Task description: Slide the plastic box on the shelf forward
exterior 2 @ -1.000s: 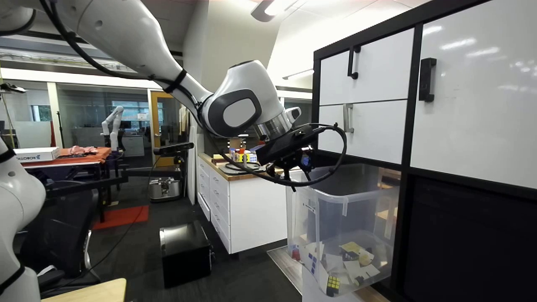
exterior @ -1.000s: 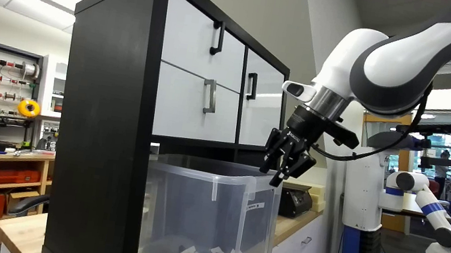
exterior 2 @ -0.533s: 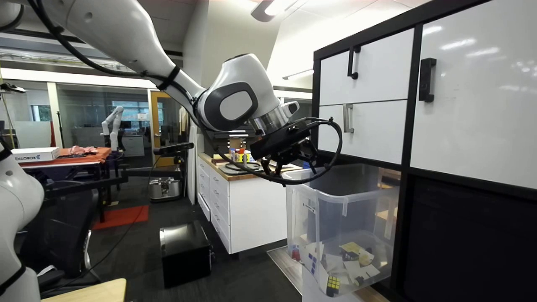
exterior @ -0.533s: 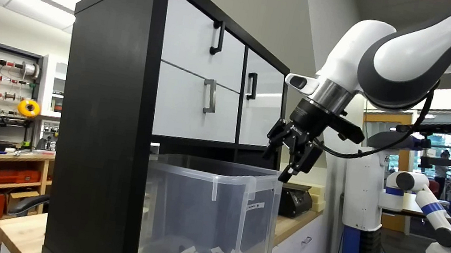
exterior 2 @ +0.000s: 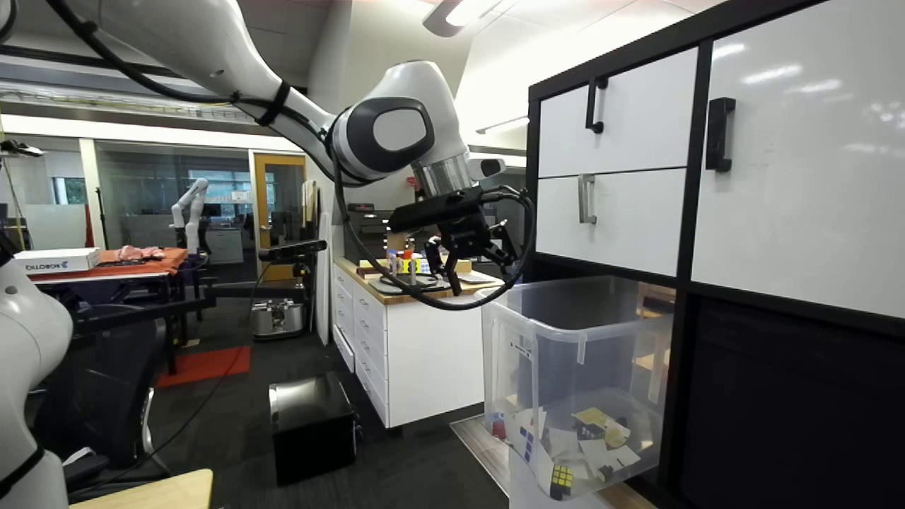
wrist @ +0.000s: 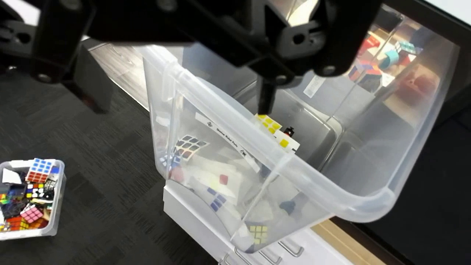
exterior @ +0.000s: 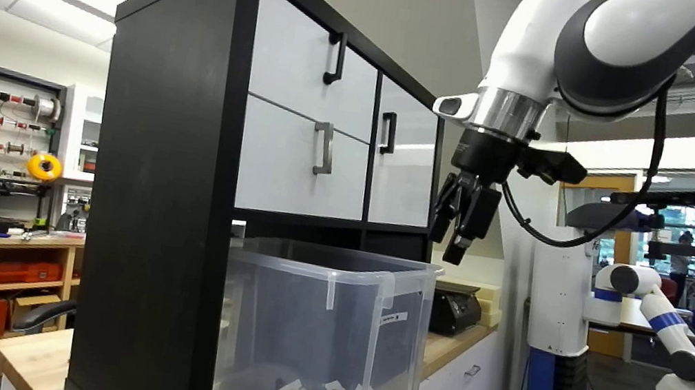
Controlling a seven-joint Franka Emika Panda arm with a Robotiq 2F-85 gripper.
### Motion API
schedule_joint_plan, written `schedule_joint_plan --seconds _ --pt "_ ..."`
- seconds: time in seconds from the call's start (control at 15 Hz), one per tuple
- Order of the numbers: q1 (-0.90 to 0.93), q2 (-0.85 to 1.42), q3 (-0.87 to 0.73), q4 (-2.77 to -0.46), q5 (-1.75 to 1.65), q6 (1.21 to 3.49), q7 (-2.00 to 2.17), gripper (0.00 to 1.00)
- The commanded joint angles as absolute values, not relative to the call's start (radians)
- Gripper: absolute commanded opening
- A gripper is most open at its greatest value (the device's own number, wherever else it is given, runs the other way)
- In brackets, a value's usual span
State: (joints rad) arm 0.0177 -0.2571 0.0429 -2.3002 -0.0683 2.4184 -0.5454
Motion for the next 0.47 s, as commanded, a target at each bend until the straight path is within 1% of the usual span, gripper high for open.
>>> schedule_joint_plan --seconds 0.0,0.2,0.27,0.4 --pt "0.039 -0.259 0.04 -2.233 -0.073 2.302 -0.4 1.0" --pt "0.038 -0.253 0.044 -2.204 -0.083 2.27 -0.313 1.0" --pt "0.049 -0.256 0.029 -2.234 -0.074 2.316 -0.378 1.0" --pt "0.048 -0.255 0.031 -2.226 -0.073 2.307 -0.351 1.0"
